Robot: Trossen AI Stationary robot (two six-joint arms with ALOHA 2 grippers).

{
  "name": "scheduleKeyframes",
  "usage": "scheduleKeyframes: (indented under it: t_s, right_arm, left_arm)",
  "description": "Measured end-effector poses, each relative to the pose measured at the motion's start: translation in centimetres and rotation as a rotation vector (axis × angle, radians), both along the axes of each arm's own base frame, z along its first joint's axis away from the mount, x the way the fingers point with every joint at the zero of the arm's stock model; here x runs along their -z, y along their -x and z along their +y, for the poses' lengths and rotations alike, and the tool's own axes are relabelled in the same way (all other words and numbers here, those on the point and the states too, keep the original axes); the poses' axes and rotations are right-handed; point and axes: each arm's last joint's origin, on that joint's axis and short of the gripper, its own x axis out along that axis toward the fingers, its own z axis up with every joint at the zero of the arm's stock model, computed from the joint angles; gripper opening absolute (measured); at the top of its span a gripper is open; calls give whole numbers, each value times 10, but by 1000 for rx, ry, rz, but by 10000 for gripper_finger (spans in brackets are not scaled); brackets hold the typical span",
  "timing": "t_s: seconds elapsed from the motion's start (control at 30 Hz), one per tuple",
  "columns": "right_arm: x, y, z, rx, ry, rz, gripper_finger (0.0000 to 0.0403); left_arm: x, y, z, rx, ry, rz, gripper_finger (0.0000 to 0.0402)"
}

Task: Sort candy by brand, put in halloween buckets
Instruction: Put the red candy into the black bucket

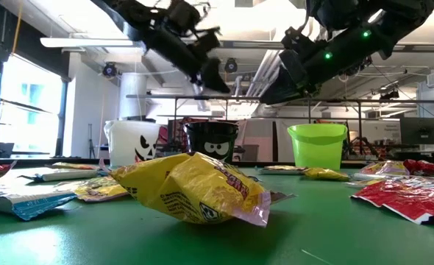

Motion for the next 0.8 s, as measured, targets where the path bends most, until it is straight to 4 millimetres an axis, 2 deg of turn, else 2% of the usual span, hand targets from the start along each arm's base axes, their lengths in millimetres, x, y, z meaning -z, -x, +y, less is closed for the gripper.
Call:
scheduleKeyframes:
  t_s: [0.2,0.47,0.6,0.8]
  right_arm:
    - [0,0,0,-11,-5,0,161]
    - [0,0,0,-20,-3,3,161]
    - [0,0,1,-37,-12,3,161]
    - [0,-1,1,-43,-14,3,161]
  left_arm:
    - [-2,28,-35,24,35,-70,117]
    - [6,63,-89,-3,59,-17,117]
    - [21,74,-111,-37,164,69,117]
    - [52,88,-139,-86,212,276,117]
